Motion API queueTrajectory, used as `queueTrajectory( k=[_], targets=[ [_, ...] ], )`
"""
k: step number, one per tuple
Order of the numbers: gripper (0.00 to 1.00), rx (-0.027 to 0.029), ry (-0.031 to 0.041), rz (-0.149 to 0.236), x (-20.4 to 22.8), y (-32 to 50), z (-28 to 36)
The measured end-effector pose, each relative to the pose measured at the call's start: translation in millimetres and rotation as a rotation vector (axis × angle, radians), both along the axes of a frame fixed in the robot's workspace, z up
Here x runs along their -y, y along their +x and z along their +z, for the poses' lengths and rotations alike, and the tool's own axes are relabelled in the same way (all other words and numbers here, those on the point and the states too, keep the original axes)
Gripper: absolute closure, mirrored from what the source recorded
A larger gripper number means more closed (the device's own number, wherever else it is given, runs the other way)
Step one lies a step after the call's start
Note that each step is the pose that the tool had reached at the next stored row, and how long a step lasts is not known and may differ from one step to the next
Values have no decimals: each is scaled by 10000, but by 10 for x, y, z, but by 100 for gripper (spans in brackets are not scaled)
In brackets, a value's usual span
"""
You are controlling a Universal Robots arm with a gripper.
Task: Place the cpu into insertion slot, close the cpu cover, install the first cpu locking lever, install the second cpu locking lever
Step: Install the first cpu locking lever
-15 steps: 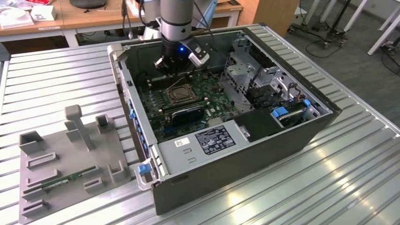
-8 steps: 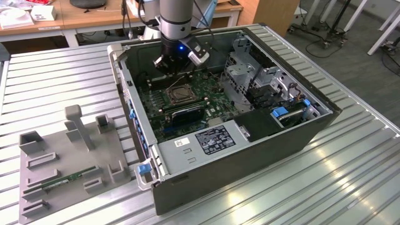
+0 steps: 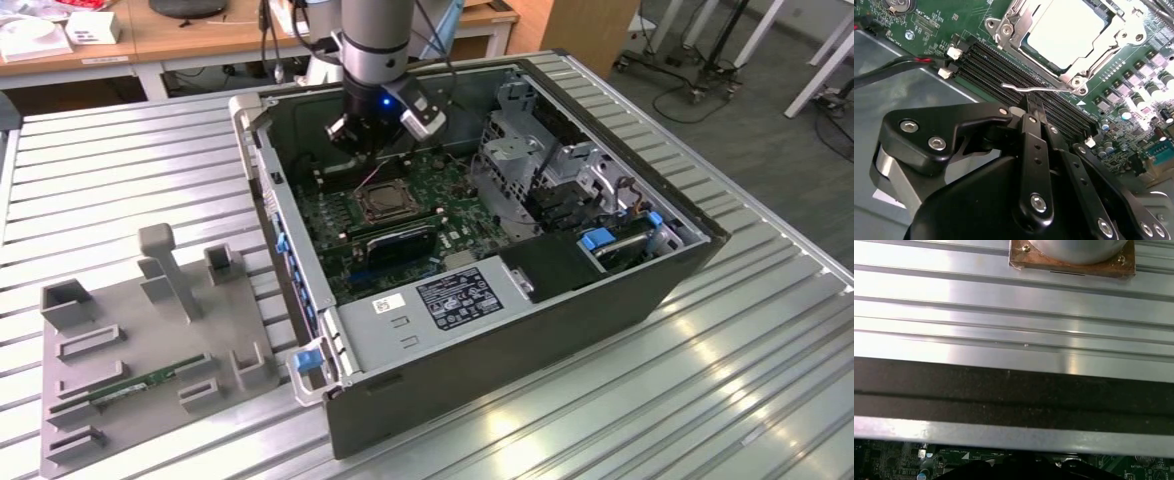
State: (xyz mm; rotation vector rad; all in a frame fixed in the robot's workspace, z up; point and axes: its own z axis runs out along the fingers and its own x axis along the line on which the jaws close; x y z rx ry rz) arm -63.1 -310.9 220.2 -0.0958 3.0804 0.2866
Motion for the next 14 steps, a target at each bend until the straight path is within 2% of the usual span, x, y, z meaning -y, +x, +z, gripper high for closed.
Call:
queueTrajectory(
  k=[4, 7, 10, 12, 14],
  targets=[
    [89, 1, 11, 2, 5, 1, 26],
    [89, 1, 20, 1, 24, 0, 27],
    [89, 1, 55, 1, 56, 0, 27],
    [89, 1, 109, 1, 74, 0, 27],
    [89, 1, 138, 1, 80, 0, 27]
  ],
)
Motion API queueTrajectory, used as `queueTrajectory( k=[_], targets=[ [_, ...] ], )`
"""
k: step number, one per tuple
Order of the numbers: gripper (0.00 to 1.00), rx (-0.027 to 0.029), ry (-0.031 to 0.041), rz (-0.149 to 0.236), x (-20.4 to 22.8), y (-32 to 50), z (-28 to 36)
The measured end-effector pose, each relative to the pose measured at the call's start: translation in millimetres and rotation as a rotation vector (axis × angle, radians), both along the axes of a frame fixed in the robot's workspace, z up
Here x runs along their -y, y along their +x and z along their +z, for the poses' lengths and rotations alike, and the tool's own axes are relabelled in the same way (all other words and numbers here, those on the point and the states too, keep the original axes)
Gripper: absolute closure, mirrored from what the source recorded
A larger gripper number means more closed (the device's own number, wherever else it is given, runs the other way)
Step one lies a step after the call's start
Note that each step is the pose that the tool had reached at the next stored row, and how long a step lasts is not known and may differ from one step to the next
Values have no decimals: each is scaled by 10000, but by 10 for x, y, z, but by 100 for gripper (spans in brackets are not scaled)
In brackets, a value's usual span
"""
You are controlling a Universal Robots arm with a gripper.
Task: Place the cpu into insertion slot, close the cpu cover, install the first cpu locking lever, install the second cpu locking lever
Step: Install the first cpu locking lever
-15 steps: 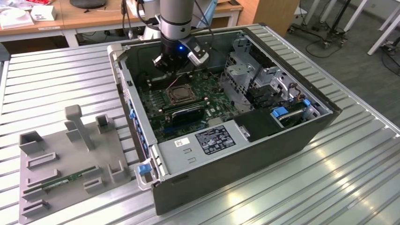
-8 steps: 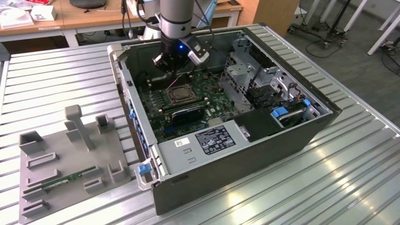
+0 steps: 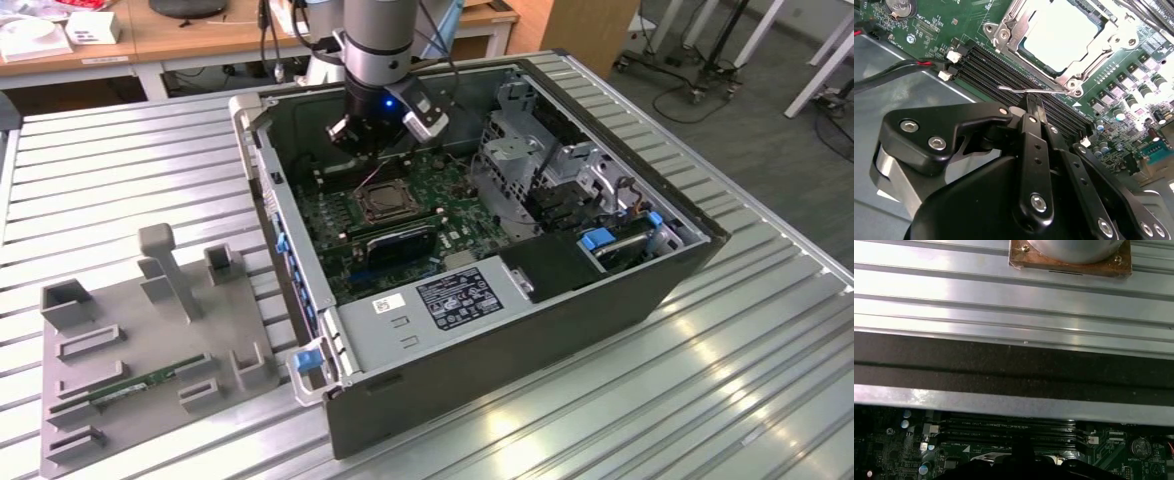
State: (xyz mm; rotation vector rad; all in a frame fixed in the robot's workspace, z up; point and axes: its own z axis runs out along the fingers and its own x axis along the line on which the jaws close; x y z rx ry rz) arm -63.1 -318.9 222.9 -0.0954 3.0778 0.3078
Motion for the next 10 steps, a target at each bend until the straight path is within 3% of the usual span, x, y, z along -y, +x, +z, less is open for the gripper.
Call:
queueTrajectory(
  k=[10],
  targets=[
    [89, 0, 8, 0, 11, 0, 0]
  ],
)
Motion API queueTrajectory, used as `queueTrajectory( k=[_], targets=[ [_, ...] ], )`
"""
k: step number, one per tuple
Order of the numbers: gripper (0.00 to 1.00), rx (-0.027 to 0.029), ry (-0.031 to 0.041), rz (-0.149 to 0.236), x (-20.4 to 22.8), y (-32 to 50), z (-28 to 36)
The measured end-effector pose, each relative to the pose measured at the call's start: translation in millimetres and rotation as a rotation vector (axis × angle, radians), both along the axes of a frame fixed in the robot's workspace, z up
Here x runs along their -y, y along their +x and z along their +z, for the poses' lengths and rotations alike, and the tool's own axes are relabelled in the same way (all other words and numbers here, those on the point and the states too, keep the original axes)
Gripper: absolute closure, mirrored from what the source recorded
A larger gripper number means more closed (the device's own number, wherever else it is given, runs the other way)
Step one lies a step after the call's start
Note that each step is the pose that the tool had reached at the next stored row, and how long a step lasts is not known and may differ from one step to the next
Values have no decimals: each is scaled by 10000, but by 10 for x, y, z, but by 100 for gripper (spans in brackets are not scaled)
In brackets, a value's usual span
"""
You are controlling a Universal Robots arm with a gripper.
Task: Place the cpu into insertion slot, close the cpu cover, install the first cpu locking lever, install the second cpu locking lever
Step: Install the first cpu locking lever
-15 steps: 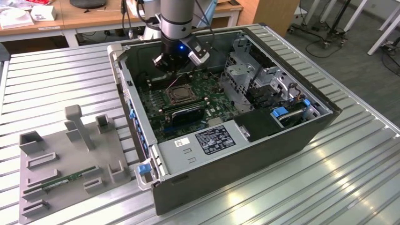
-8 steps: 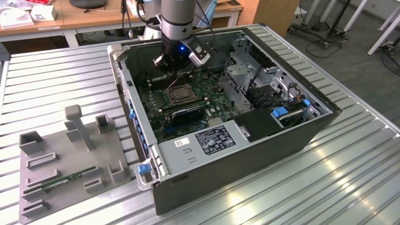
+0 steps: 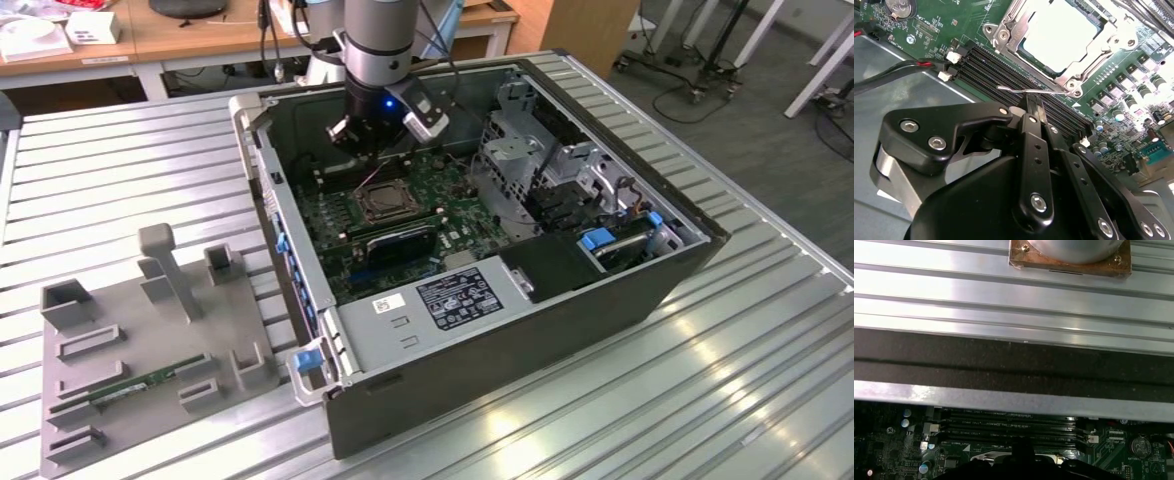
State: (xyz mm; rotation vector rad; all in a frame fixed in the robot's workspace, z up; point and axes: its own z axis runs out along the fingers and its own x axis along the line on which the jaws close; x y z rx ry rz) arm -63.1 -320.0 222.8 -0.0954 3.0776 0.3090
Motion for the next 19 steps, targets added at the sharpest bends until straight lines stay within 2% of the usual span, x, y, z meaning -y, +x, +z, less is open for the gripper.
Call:
queueTrajectory(
  k=[10, 19],
  targets=[
    [89, 3, 1, 0, 12, 0, 5],
    [89, 6, 2, 0, 11, 0, 34]
  ],
)
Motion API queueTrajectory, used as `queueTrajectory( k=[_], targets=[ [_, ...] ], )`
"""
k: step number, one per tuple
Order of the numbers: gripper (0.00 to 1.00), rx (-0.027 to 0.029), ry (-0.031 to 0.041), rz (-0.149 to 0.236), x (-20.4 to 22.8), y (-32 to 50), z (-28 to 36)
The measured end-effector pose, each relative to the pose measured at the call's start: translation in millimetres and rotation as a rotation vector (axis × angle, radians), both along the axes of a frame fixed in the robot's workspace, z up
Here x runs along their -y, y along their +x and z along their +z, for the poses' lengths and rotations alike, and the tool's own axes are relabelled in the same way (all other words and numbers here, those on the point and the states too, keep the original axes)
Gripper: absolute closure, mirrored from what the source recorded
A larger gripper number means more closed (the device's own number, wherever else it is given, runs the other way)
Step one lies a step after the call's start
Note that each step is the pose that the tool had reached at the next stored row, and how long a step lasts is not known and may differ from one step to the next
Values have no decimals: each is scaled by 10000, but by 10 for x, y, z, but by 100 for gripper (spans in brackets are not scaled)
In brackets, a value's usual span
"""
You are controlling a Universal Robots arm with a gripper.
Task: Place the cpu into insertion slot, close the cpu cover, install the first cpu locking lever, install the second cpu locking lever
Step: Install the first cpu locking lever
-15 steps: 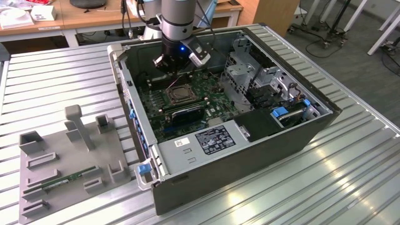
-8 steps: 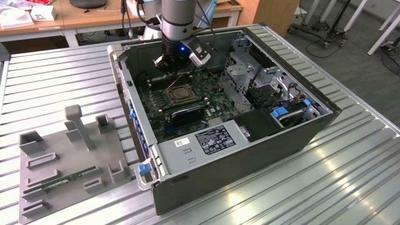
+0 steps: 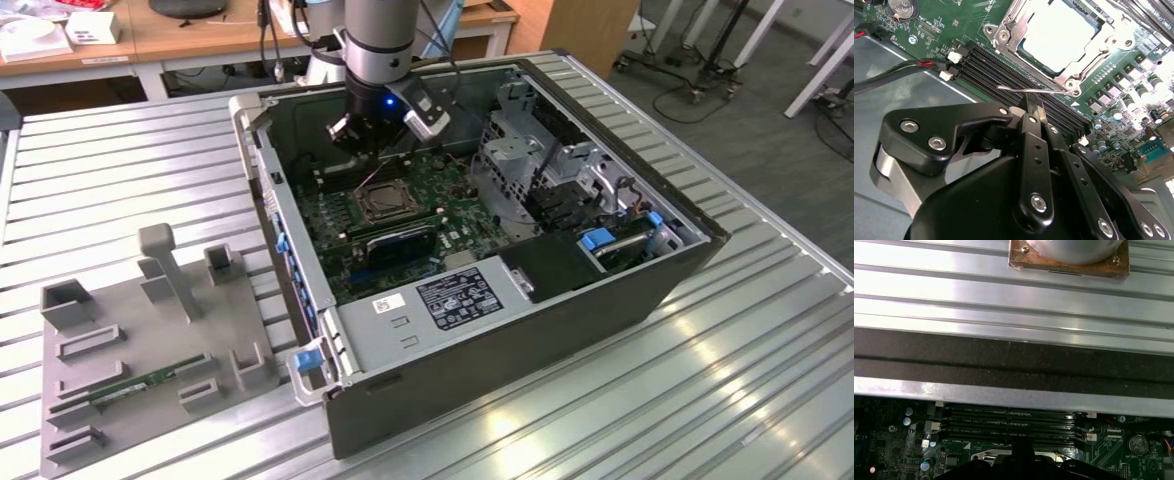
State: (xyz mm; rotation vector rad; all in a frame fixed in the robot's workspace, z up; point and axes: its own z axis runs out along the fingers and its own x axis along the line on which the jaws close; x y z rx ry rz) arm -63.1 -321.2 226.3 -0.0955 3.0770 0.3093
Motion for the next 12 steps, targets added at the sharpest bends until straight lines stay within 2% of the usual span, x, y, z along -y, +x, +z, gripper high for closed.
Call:
queueTrajectory(
  k=[4, 8, 12],
  targets=[
    [89, -3, -5, -1, 1, 0, 0],
    [89, -1, 38, 0, 1, 0, -3],
    [89, -1, 40, 0, 1, 0, -3]
  ],
)
